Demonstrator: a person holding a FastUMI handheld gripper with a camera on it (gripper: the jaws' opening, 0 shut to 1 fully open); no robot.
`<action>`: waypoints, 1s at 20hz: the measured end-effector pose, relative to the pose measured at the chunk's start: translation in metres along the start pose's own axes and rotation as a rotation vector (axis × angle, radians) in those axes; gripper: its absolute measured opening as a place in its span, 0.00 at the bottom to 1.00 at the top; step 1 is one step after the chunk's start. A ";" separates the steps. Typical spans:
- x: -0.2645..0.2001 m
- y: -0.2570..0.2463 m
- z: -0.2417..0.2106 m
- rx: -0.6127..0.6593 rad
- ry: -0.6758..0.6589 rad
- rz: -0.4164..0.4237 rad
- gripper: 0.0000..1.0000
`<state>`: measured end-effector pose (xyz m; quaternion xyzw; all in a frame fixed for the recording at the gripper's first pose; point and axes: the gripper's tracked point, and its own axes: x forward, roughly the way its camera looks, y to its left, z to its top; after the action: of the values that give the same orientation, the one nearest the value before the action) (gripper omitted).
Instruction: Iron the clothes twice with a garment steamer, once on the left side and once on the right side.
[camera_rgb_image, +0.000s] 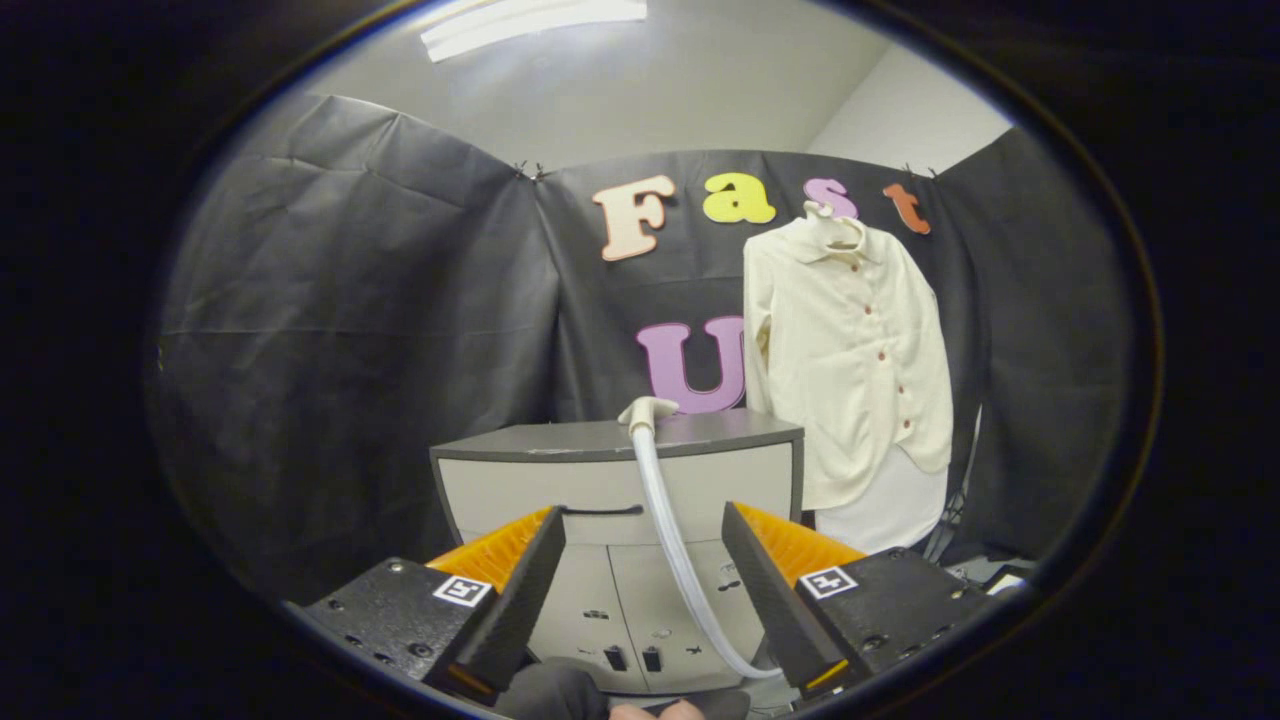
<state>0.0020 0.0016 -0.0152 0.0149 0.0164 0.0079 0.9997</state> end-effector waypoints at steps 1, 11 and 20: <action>0.000 0.000 -0.001 0.003 0.001 -0.004 0.96; 0.002 0.010 -0.005 0.077 -0.048 0.027 0.96; 0.041 0.011 0.006 0.085 -0.036 0.052 0.96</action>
<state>0.0426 0.0131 -0.0102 0.0578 -0.0017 0.0328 0.9978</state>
